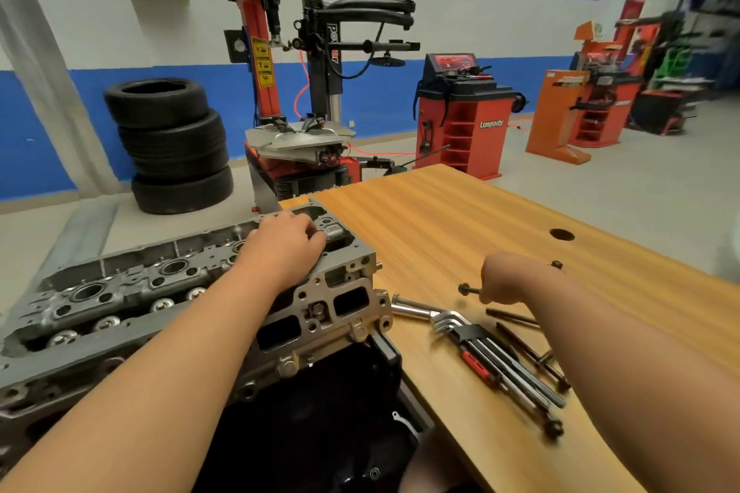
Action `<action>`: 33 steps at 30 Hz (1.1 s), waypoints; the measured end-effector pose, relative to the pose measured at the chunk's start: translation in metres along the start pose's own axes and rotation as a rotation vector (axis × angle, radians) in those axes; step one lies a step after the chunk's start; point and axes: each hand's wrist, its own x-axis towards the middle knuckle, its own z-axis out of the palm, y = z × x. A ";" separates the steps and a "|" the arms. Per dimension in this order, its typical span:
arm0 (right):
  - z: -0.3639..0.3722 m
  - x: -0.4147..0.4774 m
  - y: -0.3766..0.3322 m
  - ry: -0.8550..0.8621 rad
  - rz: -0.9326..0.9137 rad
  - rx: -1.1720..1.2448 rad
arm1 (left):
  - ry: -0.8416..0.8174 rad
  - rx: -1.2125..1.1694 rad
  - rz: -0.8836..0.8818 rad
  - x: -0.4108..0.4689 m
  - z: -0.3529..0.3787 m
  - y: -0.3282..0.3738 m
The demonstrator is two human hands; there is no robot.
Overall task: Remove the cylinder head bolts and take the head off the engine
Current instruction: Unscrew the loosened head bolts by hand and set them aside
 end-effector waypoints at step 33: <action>-0.102 0.017 -0.303 -0.296 -0.677 1.399 | 0.044 0.079 -0.369 0.003 -0.006 -0.073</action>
